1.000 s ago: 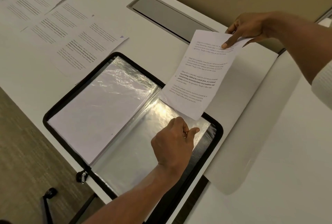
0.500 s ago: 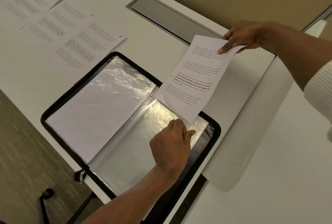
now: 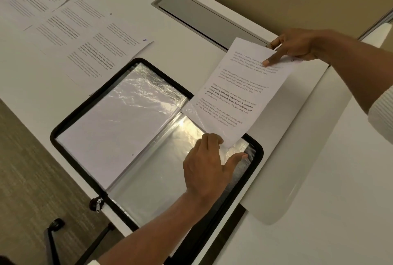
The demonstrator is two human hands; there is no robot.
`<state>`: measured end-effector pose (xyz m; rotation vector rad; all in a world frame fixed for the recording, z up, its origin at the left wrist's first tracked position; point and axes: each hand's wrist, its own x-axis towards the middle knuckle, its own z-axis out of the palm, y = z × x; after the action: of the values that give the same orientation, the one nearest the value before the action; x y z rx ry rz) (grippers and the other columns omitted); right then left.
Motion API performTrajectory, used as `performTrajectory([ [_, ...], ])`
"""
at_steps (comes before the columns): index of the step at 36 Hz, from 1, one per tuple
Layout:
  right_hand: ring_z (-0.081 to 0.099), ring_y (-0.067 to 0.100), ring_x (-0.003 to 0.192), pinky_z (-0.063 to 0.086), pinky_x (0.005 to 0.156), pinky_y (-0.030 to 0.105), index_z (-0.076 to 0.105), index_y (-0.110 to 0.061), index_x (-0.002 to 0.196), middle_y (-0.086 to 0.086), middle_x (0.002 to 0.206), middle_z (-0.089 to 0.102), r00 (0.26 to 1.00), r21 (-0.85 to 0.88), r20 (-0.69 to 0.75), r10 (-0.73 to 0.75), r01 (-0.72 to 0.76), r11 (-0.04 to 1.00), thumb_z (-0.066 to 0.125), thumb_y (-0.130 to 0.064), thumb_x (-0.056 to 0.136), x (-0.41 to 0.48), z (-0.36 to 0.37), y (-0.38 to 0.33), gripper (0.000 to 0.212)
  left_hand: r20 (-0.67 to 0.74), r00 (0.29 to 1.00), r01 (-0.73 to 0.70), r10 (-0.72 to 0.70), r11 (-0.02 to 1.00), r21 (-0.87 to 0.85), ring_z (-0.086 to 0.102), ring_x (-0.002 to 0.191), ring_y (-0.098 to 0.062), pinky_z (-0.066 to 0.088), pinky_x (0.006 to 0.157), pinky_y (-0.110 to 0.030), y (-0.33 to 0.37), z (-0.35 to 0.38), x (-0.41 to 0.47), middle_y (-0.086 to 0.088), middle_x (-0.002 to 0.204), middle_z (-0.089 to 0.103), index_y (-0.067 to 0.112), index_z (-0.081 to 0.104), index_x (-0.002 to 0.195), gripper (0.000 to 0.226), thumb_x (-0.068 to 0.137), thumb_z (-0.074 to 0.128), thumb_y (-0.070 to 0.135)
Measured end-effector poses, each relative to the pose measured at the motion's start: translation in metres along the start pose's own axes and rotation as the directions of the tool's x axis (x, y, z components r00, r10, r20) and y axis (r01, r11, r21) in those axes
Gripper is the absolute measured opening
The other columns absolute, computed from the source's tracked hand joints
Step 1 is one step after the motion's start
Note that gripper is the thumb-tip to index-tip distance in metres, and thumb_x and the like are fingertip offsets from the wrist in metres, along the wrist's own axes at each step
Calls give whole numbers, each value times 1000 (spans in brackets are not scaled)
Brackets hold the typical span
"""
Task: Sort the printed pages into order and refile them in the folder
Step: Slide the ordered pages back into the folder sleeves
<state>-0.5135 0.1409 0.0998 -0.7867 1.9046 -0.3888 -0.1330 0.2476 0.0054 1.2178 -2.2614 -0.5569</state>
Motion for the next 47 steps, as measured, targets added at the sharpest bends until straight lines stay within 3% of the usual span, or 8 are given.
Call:
performTrajectory([
  [4,79,22,81,65,63,29,74,-7,113,11,100,81,999,-17,-33,4,-4,1000,87,-9,80,-1,-5,3,35,109,993,-43,42,999,9,60,121,-22,54,98,-37,-15,5,-5,-4,137,62,16,59,132,82,86,59,84],
  [6,79,24,87,64,65,29,74,-6,114,11,103,80,1000,-27,-23,0,-1,1000,88,-10,79,-1,-5,1,37,214,975,-66,56,997,40,38,150,-29,37,120,-45,-25,9,-10,-11,165,37,14,44,154,100,87,54,87],
  [8,79,21,83,64,62,28,75,-6,113,10,103,80,1000,-31,-20,-4,4,1000,87,-10,80,-1,-4,-1,36,307,945,-130,110,991,43,9,163,-30,19,130,-49,-32,12,-15,-14,176,8,9,22,166,116,87,49,89],
  [13,77,16,71,62,56,27,77,-13,106,2,89,81,993,-66,-111,-32,25,998,92,-18,77,3,0,-7,33,485,837,-340,255,936,95,-14,162,-34,15,129,-58,-34,13,-24,-20,173,-18,0,-3,166,126,89,43,89],
  [19,77,30,99,61,92,42,77,-5,110,10,105,80,999,-95,-21,-44,41,995,89,-16,79,11,6,-5,35,567,780,-407,265,903,138,-17,161,-32,14,130,-57,-33,20,-29,-19,173,-21,2,-7,166,121,92,35,88],
  [26,78,20,89,63,68,25,78,-5,107,7,104,80,997,-129,28,-69,72,989,88,-15,82,19,16,-4,29,611,723,-500,322,854,141,-17,161,-31,13,130,-57,-33,21,-29,-18,173,-20,2,-8,166,120,92,31,89],
  [33,74,24,108,56,102,45,77,-8,117,2,109,80,991,-185,131,-20,45,982,86,-14,83,26,24,-1,36,635,696,-520,336,845,122,-19,161,-29,13,130,-55,-32,23,-31,-15,173,-22,4,-9,166,118,93,32,88],
  [47,78,25,96,63,90,45,77,-8,114,3,104,81,971,-327,238,24,57,943,90,-14,79,30,86,-7,38,635,694,-504,339,859,91,-22,160,-29,12,130,-54,-32,23,-31,-16,172,-25,4,-11,165,113,97,27,85],
])
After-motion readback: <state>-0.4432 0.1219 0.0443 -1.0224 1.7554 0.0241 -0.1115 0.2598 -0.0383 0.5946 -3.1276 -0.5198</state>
